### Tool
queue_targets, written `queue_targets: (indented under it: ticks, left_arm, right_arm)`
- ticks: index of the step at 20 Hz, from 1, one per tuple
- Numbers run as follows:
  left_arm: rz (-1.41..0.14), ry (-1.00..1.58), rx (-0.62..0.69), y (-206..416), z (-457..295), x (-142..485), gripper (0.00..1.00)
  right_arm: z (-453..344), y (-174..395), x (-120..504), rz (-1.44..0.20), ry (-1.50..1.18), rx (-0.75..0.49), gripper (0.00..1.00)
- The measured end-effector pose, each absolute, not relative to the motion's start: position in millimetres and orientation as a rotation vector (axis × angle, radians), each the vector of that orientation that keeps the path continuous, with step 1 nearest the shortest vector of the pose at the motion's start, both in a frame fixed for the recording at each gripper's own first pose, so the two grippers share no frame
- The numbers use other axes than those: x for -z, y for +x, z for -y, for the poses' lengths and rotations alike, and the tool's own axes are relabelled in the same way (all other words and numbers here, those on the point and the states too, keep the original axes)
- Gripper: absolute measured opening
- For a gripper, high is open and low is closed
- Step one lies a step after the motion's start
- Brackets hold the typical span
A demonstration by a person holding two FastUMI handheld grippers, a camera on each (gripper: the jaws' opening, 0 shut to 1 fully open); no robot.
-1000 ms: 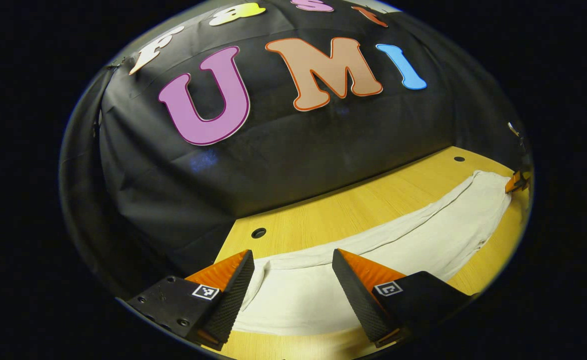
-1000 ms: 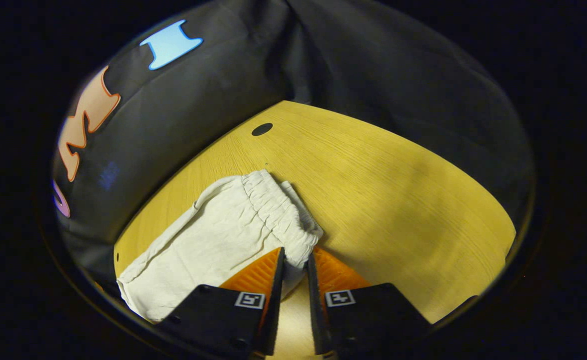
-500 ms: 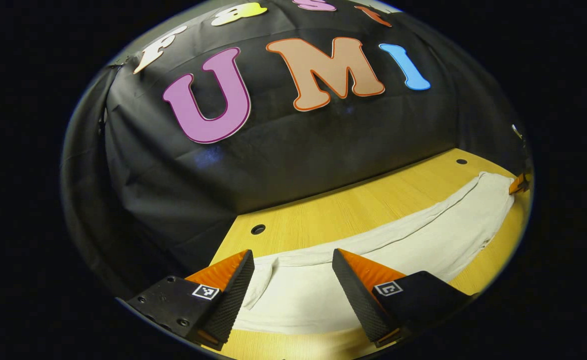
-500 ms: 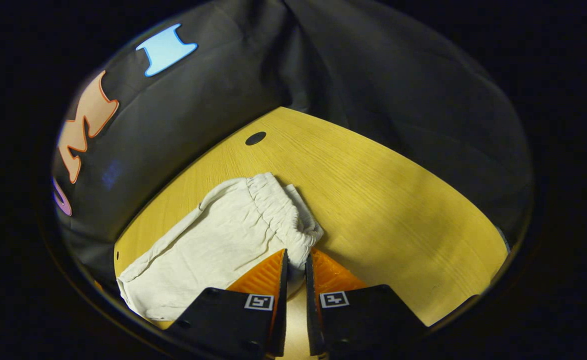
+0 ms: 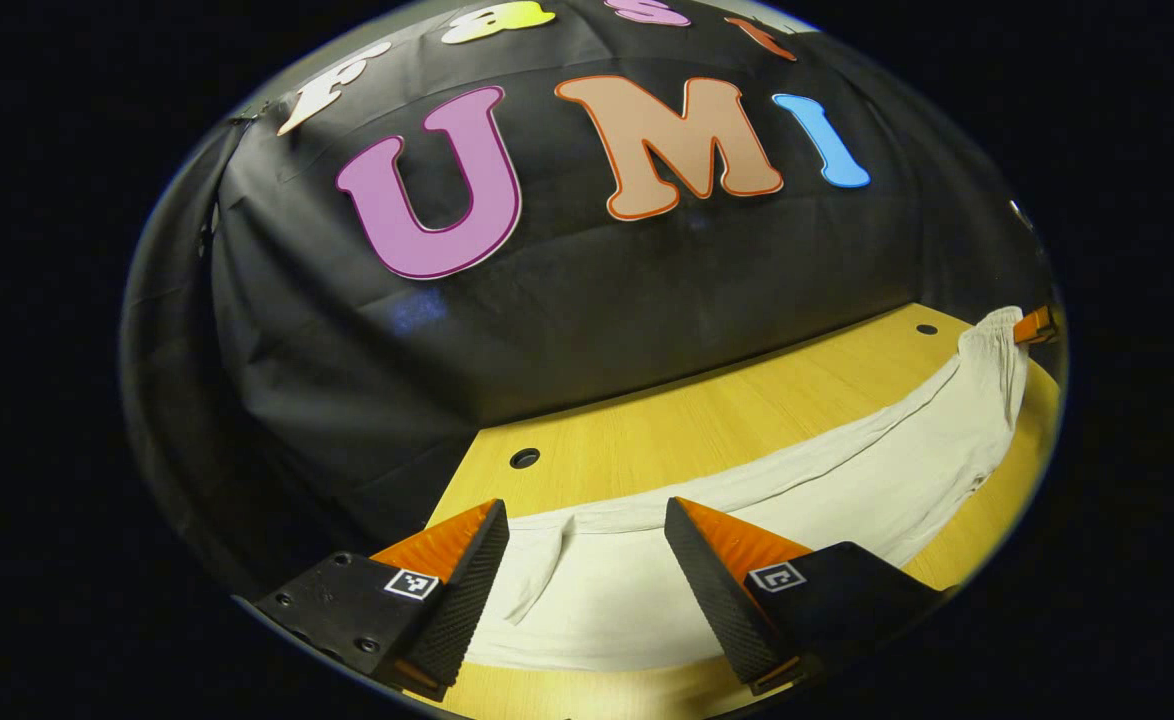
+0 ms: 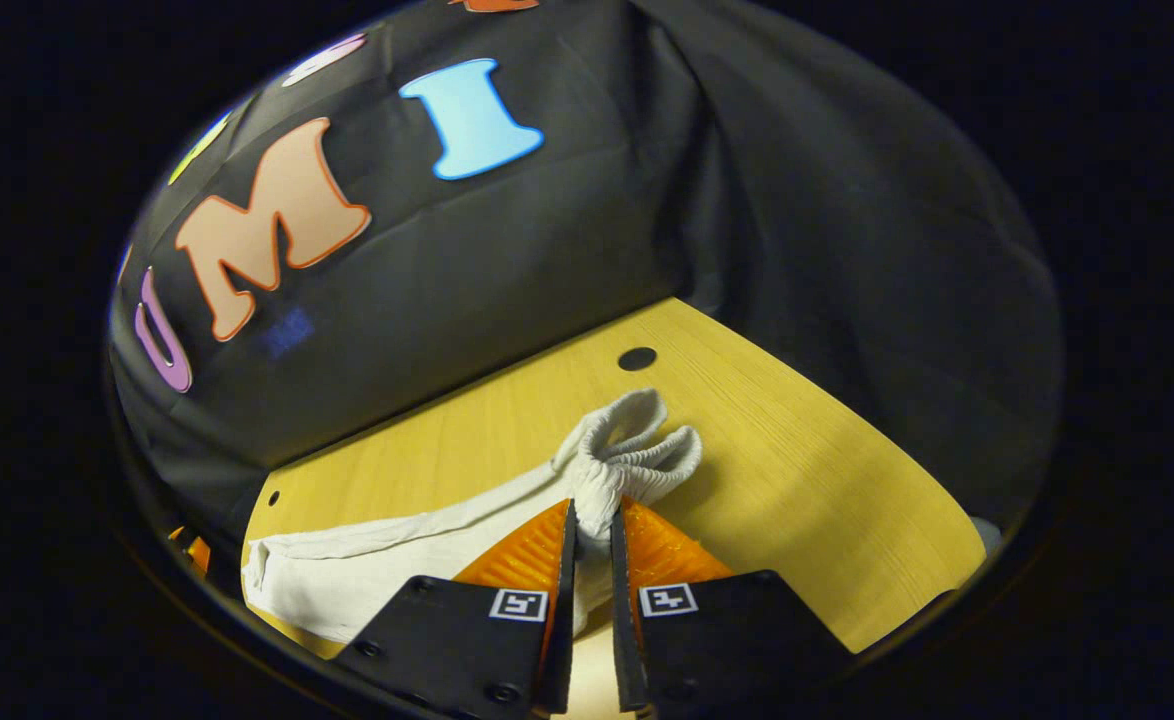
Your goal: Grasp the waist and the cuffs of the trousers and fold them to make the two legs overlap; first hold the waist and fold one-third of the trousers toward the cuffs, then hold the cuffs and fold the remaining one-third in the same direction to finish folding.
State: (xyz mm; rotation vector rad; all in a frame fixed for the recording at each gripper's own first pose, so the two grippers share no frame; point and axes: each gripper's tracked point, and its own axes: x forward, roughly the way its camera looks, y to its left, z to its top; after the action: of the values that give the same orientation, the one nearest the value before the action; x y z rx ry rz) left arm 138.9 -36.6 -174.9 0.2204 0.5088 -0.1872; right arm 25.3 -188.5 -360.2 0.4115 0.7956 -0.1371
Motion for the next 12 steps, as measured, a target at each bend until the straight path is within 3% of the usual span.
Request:
queue_targets:
  ticks: [12]
  left_arm:
    - [-0.536,0.169,0.130,133,-45,189,0.96]
  right_arm:
    - [185,32,341,-0.651,0.310,-0.094,0.19]
